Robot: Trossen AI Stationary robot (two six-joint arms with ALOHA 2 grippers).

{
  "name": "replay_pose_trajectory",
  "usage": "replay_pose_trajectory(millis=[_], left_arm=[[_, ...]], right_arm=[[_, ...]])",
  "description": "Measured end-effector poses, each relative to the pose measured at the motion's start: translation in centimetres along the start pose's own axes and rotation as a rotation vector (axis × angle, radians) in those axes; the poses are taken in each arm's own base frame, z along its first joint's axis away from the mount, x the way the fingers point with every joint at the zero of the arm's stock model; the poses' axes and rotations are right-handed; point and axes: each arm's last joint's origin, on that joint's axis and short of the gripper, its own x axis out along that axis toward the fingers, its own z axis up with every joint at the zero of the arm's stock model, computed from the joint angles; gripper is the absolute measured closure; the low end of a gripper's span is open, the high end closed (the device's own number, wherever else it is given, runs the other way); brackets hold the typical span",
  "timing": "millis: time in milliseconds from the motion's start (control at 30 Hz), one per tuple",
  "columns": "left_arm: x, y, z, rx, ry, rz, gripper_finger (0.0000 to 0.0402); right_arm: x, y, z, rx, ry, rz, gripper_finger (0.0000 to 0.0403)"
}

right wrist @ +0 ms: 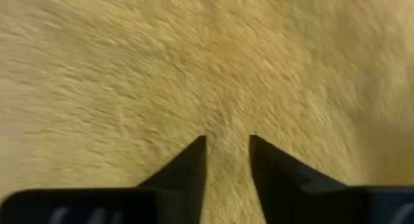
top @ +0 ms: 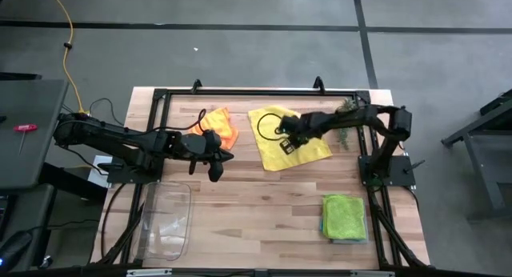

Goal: Fold microfiber towels
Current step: Fold the yellow microfiber cloth

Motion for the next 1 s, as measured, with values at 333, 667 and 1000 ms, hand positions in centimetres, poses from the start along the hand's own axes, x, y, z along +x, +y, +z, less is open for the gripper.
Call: replay_pose_trajectory(millis=[333, 667, 1000], left_arm=[[0.0, 0.0, 0.0, 0.023, -0.001, 0.001, 0.0401], [0.0, 0.0, 0.0, 0.023, 0.0, 0.001, 0.0401], [0.0, 0.0, 0.0, 0.049, 0.0, 0.002, 0.0401]], right_arm=[[0.7, 1.9, -3.8, 0.104, -0.027, -0.042, 0.0391], [-0.5, 7.0, -6.8, 0.131, 0.026, 0.28, 0.0401], [-4.2, 5.3, -6.4, 0.054, -0.046, 0.3, 0.0402]])
